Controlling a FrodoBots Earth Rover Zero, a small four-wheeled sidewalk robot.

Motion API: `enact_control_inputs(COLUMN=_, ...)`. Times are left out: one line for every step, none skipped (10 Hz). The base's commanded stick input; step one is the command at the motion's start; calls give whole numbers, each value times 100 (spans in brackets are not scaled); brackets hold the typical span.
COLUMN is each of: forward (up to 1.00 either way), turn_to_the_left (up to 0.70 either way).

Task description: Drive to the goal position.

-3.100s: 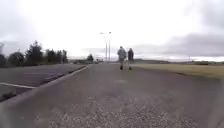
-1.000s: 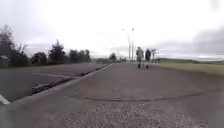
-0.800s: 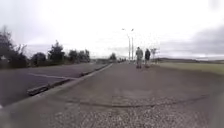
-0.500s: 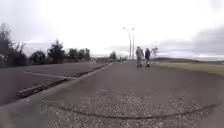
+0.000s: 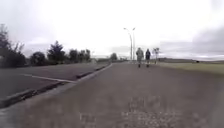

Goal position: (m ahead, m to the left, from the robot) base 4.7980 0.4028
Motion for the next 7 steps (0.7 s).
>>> enact_control_inputs(forward=100, turn_to_the_left=0)
enact_control_inputs(forward=100, turn_to_the_left=0)
enact_control_inputs(forward=100, turn_to_the_left=0)
enact_control_inputs(forward=100, turn_to_the_left=0)
enact_control_inputs(forward=100, turn_to_the_left=0)
enact_control_inputs(forward=100, turn_to_the_left=0)
enact_control_inputs(forward=100, turn_to_the_left=0)
